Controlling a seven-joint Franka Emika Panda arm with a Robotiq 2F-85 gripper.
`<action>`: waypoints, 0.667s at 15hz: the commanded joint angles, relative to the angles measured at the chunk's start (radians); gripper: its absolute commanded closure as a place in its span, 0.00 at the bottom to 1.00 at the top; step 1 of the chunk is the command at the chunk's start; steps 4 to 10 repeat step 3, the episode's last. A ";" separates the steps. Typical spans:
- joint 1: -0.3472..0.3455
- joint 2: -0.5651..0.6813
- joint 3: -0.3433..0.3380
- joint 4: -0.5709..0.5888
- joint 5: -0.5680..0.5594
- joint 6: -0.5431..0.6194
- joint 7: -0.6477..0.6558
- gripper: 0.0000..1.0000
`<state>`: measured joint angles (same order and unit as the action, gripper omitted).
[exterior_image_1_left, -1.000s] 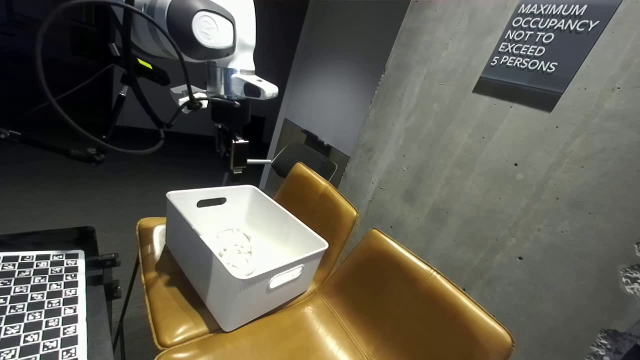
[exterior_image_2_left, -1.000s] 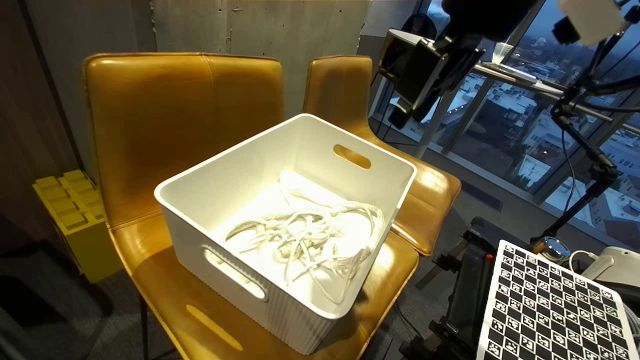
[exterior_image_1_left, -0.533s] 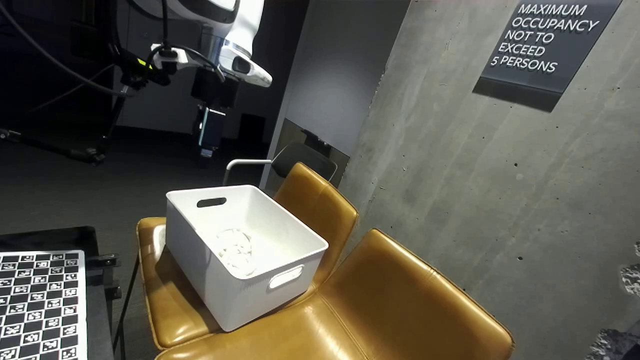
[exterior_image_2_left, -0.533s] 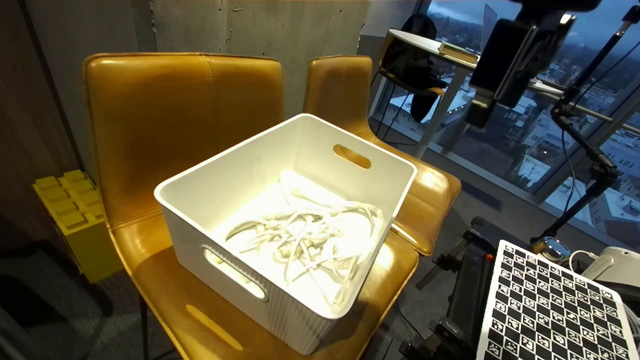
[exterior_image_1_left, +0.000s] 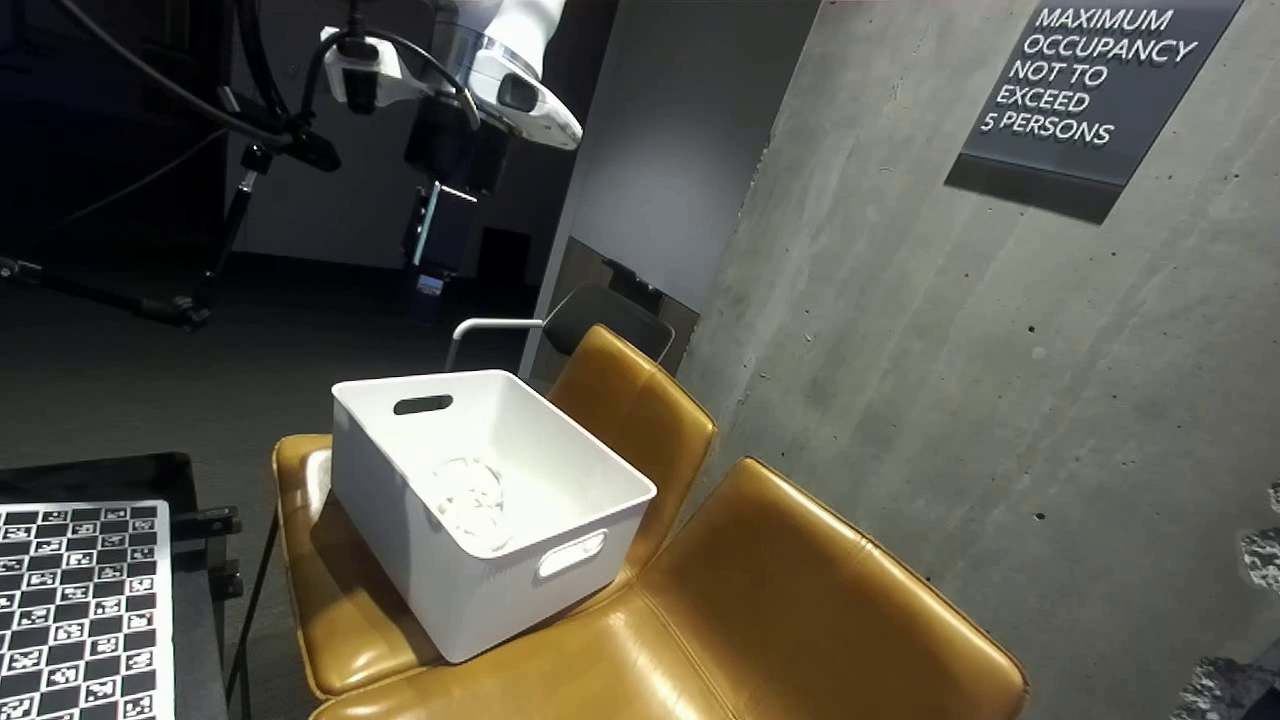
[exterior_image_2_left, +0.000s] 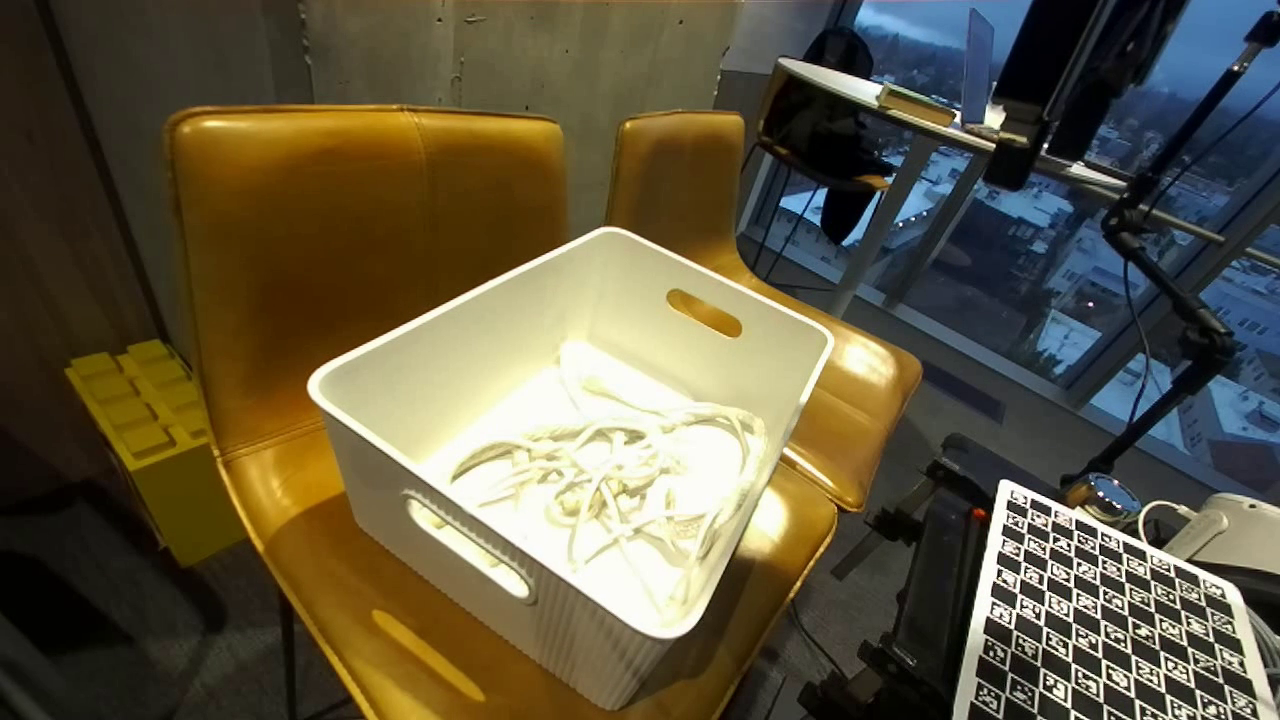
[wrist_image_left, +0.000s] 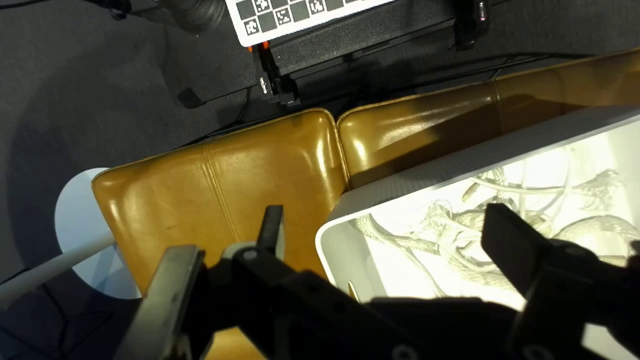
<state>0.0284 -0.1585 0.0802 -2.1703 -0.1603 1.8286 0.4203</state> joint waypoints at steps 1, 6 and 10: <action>-0.001 0.000 0.002 0.002 0.000 -0.002 -0.001 0.00; -0.001 0.000 0.002 0.002 0.000 -0.002 -0.001 0.00; -0.001 0.000 0.002 0.002 0.000 -0.002 -0.001 0.00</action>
